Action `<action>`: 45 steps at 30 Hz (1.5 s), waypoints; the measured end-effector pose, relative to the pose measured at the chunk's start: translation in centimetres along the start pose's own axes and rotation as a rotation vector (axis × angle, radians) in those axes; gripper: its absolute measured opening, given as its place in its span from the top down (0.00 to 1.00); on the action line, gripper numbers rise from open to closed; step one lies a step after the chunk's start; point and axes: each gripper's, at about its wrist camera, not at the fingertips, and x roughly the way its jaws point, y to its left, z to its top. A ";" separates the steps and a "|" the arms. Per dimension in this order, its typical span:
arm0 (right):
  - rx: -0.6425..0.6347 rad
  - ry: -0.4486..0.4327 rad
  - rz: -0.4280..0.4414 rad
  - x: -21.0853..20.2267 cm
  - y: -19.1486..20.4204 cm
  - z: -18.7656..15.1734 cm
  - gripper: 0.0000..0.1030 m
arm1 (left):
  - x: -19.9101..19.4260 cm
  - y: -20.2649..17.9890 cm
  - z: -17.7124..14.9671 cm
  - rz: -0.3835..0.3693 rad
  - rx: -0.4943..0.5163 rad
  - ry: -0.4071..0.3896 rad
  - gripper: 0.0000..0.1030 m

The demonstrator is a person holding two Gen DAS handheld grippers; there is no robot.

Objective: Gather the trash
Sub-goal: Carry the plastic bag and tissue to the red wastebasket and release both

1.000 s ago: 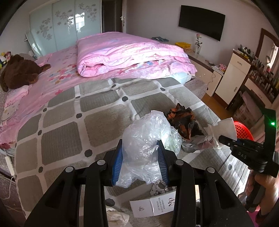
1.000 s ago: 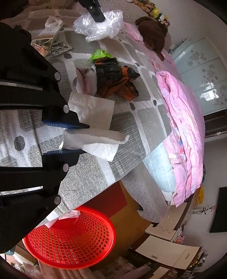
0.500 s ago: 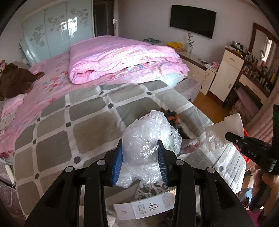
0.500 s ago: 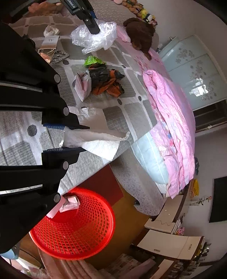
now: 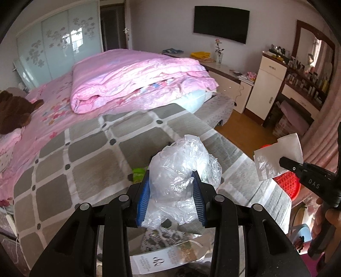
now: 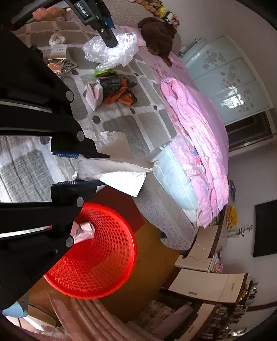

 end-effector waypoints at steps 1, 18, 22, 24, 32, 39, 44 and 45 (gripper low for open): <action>0.004 -0.003 -0.005 -0.1 -0.2 0.0 0.84 | 0.0 -0.4 0.2 -0.005 0.006 -0.001 0.66; 0.105 -0.070 -0.107 -3.4 -5.5 0.2 0.84 | 1.5 -6.7 2.2 -0.094 0.103 -0.011 0.66; 0.133 -0.081 -0.133 -4.1 -6.9 -0.1 0.84 | 2.3 -8.5 2.7 -0.116 0.125 -0.008 0.66; 0.150 -0.085 -0.147 -4.4 -7.7 -0.3 0.84 | 2.6 -9.3 2.9 -0.127 0.134 -0.006 0.66; 0.212 -0.091 -0.207 -5.3 -10.7 -1.0 0.84 | 4.3 -14.1 3.8 -0.199 0.197 0.007 0.66; 0.256 -0.086 -0.253 -5.5 -12.8 -1.3 0.84 | 6.5 -18.1 3.9 -0.245 0.265 0.039 0.66; 0.278 -0.071 -0.276 -4.9 -13.9 -1.5 0.84 | 8.6 -20.5 3.7 -0.270 0.303 0.079 0.66; 0.283 -0.064 -0.280 -4.7 -14.1 -1.6 0.84 | 8.9 -20.8 3.7 -0.271 0.309 0.083 0.66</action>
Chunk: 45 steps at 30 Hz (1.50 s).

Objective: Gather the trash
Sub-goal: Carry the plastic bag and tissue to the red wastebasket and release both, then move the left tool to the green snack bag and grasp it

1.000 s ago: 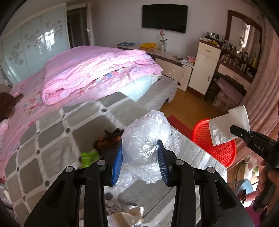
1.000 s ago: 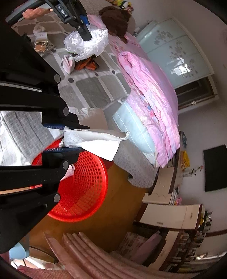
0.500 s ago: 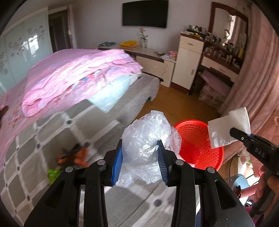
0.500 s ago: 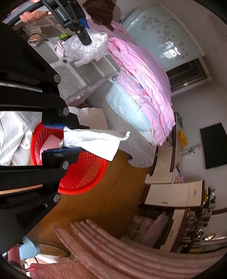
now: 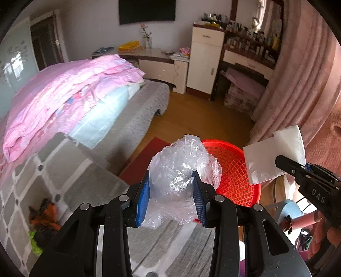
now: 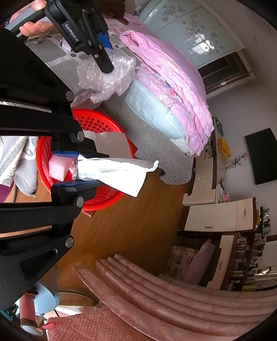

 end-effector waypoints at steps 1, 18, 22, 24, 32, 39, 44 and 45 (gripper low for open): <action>0.003 0.005 -0.004 0.2 -0.1 0.0 0.84 | 0.5 -0.3 0.1 -0.002 0.008 0.007 0.66; 0.044 0.101 -0.023 4.1 -1.6 -0.8 0.82 | 5.1 -2.9 -0.3 -0.019 0.066 0.099 0.47; 0.051 0.111 -0.020 4.4 -1.7 -1.0 0.67 | 5.0 -2.9 -0.2 -0.012 0.062 0.097 0.39; 0.055 0.113 -0.021 4.4 -1.7 -1.1 0.63 | 4.9 -2.8 -0.3 -0.010 0.058 0.097 0.38; 0.052 0.111 -0.029 4.0 -1.6 -1.5 0.59 | 3.5 -1.9 -0.8 0.005 0.035 0.076 0.35; 0.048 0.094 -0.036 3.2 -1.3 -1.9 0.51 | 2.3 -1.4 -1.4 0.019 0.029 0.056 0.34; 0.029 0.073 -0.032 2.3 -0.7 -2.0 0.48 | 1.8 -0.7 -1.9 0.017 0.006 0.053 0.34; 0.027 0.071 -0.030 2.2 -0.6 -2.1 0.47 | 1.6 -0.5 -2.0 0.017 0.000 0.050 0.34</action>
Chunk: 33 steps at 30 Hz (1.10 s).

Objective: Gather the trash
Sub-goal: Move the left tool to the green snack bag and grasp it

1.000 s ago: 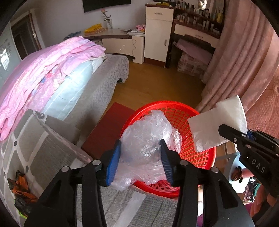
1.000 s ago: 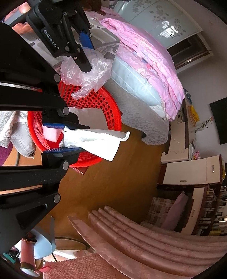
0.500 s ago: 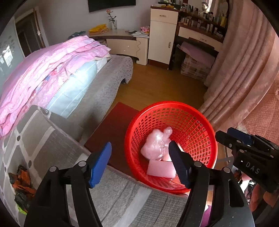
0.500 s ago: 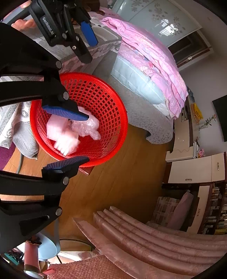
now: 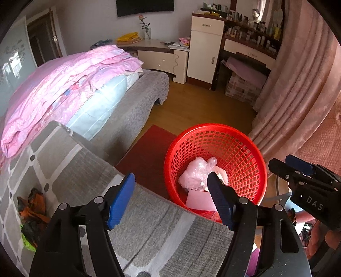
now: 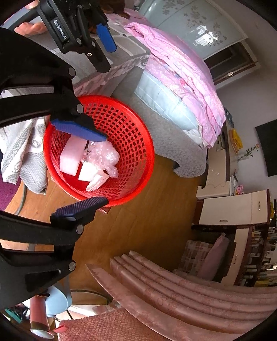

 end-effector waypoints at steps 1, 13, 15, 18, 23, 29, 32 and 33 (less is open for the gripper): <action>-0.003 -0.004 0.004 -0.2 0.2 -0.1 0.45 | -0.3 0.2 -0.1 0.000 -0.006 -0.004 0.34; -0.073 -0.002 0.072 -1.0 4.1 -1.2 0.41 | -3.6 4.2 -1.7 0.050 -0.094 -0.034 0.34; -0.086 -0.001 0.085 -1.1 4.9 -1.5 0.39 | -4.3 5.1 -2.1 0.062 -0.110 -0.041 0.33; -0.108 0.001 0.102 -1.2 6.2 -1.8 0.38 | -5.4 6.8 -2.9 0.084 -0.140 -0.048 0.31; -0.138 0.010 0.126 -1.2 7.8 -2.1 0.38 | -7.2 10.0 -3.9 0.128 -0.195 -0.060 0.29; -0.175 0.029 0.152 -0.7 10.3 -2.6 0.38 | -9.8 14.3 -5.4 0.196 -0.255 -0.079 0.28; -0.194 0.035 0.164 -0.6 11.3 -2.8 0.38 | -10.9 17.0 -6.7 0.234 -0.289 -0.079 0.27; -0.199 0.037 0.167 -0.5 11.6 -2.9 0.38 | -11.0 17.8 -7.1 0.248 -0.298 -0.075 0.27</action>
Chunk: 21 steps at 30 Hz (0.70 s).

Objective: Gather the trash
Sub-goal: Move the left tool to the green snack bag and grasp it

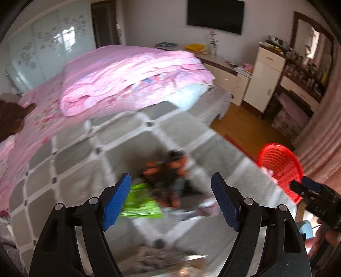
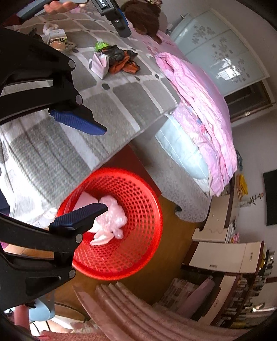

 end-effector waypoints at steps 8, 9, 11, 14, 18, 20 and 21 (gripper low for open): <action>-0.028 0.020 0.027 1.1 2.0 0.6 0.37 | 1.9 4.2 -2.0 0.011 -0.035 0.083 0.27; -0.031 0.023 0.029 1.3 2.2 0.7 0.37 | 2.2 4.5 -2.4 0.005 -0.039 0.095 0.27; -0.036 0.028 0.032 1.5 2.6 0.8 0.37 | 2.9 4.8 -2.8 -0.008 -0.046 0.114 0.27; -0.051 0.037 0.040 1.9 3.4 0.9 0.37 | 3.7 5.0 -3.1 -0.018 -0.056 0.128 0.27; -0.074 0.046 0.056 2.3 4.4 0.9 0.37 | 4.9 5.2 -3.3 -0.035 -0.062 0.150 0.27; -0.088 0.048 0.069 2.4 4.9 0.9 0.37 | 5.3 5.2 -3.4 -0.035 -0.065 0.151 0.27; -0.098 0.050 0.078 2.5 5.2 0.9 0.37 | 5.5 5.3 -3.4 -0.036 -0.071 0.152 0.28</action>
